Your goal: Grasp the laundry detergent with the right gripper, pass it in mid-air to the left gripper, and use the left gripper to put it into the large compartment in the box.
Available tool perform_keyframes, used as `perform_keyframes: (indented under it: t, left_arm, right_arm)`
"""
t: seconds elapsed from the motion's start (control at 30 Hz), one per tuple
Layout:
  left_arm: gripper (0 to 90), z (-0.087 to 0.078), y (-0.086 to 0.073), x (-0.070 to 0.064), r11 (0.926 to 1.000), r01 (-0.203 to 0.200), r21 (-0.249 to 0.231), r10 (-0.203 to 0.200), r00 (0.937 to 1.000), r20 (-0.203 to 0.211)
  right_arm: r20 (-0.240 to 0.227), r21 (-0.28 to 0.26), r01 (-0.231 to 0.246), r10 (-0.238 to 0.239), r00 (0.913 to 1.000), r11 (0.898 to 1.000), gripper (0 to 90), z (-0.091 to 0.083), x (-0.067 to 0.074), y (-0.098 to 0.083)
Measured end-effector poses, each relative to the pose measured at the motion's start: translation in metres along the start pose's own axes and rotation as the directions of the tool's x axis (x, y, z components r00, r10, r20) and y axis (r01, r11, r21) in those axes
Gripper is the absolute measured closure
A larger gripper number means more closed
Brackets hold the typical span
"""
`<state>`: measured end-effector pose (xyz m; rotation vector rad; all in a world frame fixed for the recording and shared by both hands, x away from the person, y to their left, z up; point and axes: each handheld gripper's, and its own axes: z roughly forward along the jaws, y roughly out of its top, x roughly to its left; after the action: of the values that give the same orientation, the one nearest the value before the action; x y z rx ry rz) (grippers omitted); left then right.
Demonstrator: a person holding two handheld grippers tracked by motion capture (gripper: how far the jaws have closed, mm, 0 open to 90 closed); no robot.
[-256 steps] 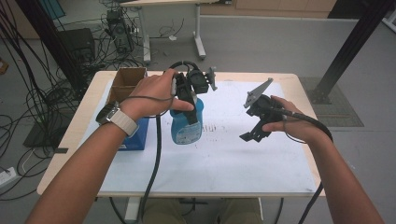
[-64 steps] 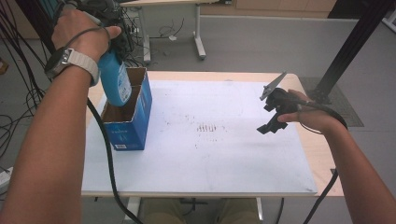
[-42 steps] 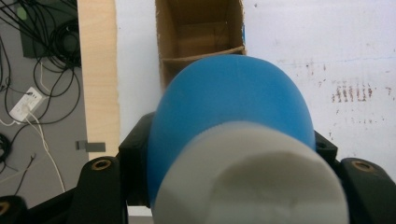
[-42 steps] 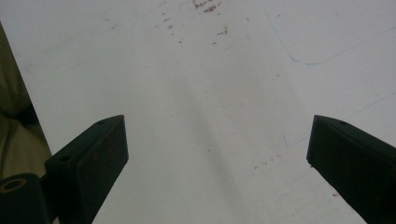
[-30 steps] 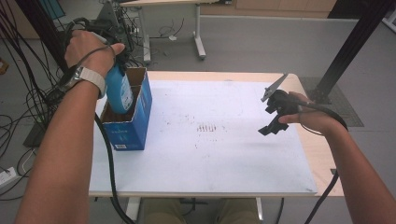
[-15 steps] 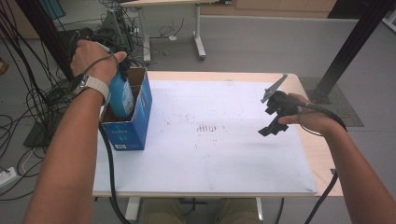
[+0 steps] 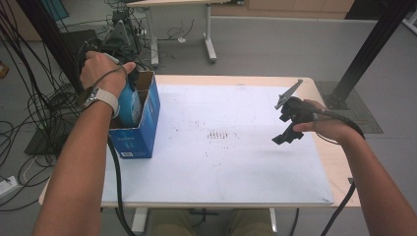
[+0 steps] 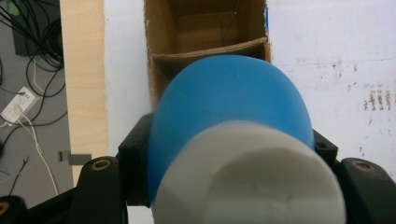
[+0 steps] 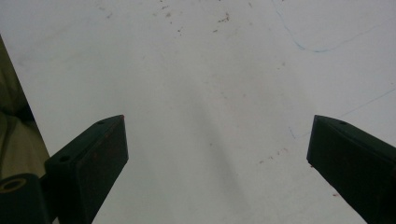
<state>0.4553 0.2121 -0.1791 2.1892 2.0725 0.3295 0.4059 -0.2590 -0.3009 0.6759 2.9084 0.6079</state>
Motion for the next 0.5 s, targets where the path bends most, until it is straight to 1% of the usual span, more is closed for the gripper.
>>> perform_keyframes:
  t: [0.27, 0.37, 0.5]
  left_arm:
    - [37.6, 0.008, -0.001, 0.0, 0.9999, 0.003, -0.01, -0.003, 1.0, 0.003]
    - [37.5, 0.012, -0.002, 0.0, 1.0, 0.002, -0.002, -0.002, 1.0, 0.002]
    - [37.5, 0.017, -0.003, 0.001, 1.0, 0.001, -0.002, -0.001, 1.0, -0.003]
  right_arm:
    - [0.0, 0.0, -0.002, 0.002, 1.0, 1.0, 5.1, 0.0, 0.0, -0.001]
    - [-0.001, 0.001, -0.003, 0.003, 1.0, 1.0, 5.2, 0.001, 0.0, -0.002]
    - [-0.001, 0.001, -0.004, 0.004, 1.0, 1.0, 5.1, 0.002, 0.0, -0.002]
